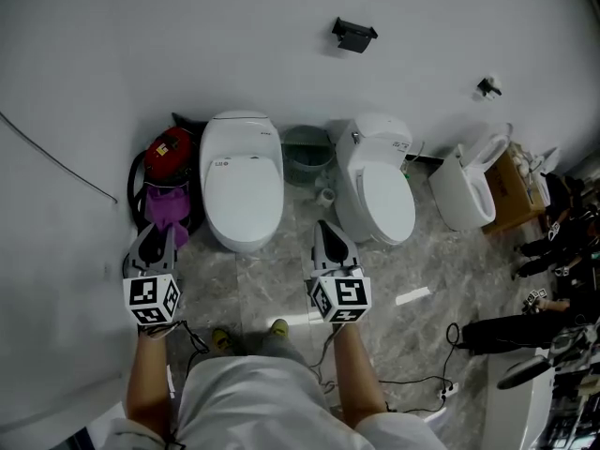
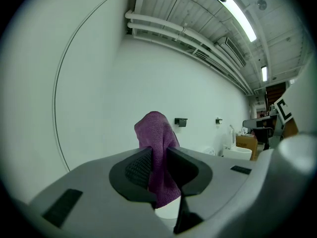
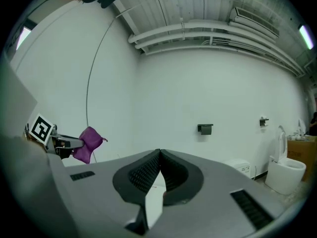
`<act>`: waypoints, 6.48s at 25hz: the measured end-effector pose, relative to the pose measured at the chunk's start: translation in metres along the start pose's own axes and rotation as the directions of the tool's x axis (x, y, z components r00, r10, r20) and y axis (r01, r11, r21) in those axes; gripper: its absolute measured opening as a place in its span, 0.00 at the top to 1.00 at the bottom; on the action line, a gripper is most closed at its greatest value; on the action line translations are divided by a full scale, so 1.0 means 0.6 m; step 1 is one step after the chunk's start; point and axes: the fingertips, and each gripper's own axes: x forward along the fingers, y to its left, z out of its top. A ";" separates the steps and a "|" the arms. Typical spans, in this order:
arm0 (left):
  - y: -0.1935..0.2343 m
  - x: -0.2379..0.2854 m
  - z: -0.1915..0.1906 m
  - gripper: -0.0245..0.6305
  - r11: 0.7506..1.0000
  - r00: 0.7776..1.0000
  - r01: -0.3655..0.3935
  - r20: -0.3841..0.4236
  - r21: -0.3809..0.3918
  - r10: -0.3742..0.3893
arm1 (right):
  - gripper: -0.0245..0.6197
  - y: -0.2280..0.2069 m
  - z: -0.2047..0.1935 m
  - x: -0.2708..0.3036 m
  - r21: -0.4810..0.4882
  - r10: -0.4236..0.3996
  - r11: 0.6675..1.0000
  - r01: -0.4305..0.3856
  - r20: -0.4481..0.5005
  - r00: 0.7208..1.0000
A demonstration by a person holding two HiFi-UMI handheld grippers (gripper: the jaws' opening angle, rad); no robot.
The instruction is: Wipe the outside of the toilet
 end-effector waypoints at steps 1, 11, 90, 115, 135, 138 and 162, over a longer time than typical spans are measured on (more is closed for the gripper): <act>0.006 0.000 -0.002 0.81 1.000 1.000 0.002 -0.002 -0.004 -0.002 | 0.95 0.003 -0.003 0.000 0.000 -0.005 1.000 0.005 -0.003 1.000; 0.037 0.057 -0.021 0.81 1.000 0.999 0.025 -0.044 -0.001 -0.026 | 0.95 -0.002 -0.026 0.056 0.009 -0.030 1.000 0.030 -0.028 0.999; 0.068 0.898 -0.813 0.81 0.967 0.705 -0.165 -0.662 0.195 0.253 | 0.95 -0.432 -0.727 0.648 0.257 0.027 0.964 0.061 -0.326 0.945; -0.311 0.895 -0.769 0.81 0.985 0.777 0.139 -0.605 -0.103 -0.173 | 0.95 -0.496 -0.732 0.523 0.308 0.017 0.948 0.078 -0.297 0.955; 0.195 0.677 -0.795 0.81 0.960 0.702 -0.275 -0.674 0.043 0.231 | 0.95 -0.251 -0.688 0.575 0.263 0.069 0.965 0.009 -0.289 0.955; 0.186 0.685 -0.820 0.81 0.960 0.695 -0.278 -0.682 0.038 0.228 | 0.95 -0.256 -0.703 0.573 0.259 0.064 0.966 0.015 -0.295 0.953; -0.167 0.805 -0.887 0.81 0.979 0.701 -0.185 -0.687 0.083 0.191 | 0.95 -0.497 -0.785 0.461 0.321 0.008 0.941 0.103 -0.327 0.945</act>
